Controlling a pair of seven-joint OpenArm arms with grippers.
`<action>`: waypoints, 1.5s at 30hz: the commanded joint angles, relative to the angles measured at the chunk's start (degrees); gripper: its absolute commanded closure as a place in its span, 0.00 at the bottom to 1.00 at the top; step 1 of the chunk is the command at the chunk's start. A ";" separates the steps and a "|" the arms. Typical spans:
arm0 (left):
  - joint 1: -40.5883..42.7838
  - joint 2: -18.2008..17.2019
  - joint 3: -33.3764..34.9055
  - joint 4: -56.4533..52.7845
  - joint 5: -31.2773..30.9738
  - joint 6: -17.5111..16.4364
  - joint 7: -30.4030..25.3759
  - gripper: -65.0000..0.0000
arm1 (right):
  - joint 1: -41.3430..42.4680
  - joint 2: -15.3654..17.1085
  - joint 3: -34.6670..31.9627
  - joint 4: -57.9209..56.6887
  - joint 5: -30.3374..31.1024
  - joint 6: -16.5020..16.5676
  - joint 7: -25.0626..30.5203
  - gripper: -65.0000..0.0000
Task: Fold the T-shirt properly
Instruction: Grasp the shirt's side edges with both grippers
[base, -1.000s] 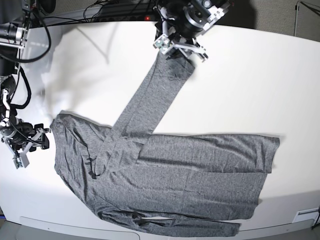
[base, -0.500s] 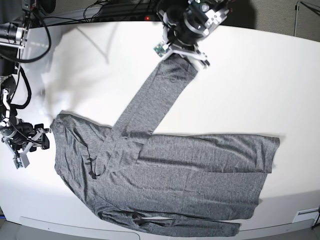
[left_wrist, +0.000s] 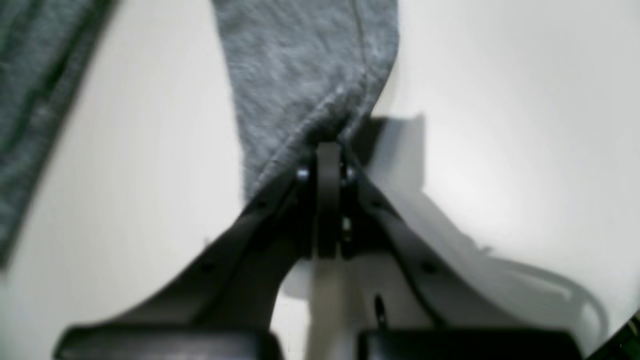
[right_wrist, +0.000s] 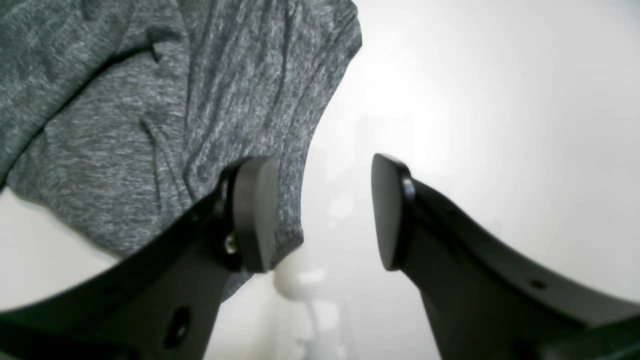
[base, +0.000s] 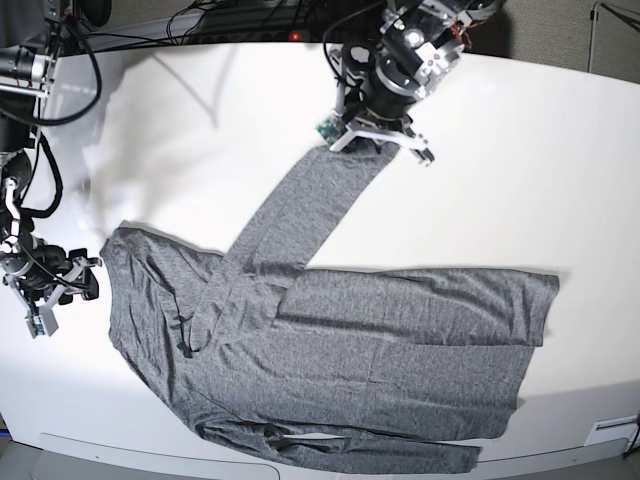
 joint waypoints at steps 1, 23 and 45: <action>-0.46 0.26 0.02 2.80 2.01 0.42 -0.79 1.00 | 1.57 1.27 0.42 0.92 0.61 0.23 1.40 0.53; -10.91 -7.52 -2.73 9.25 3.63 0.61 0.66 1.00 | 1.55 -2.51 0.42 0.92 1.97 0.23 0.59 0.53; -28.83 -14.58 -9.79 -9.35 -16.31 0.11 -7.80 1.00 | 1.57 -4.76 0.57 0.92 6.16 0.23 -0.44 0.53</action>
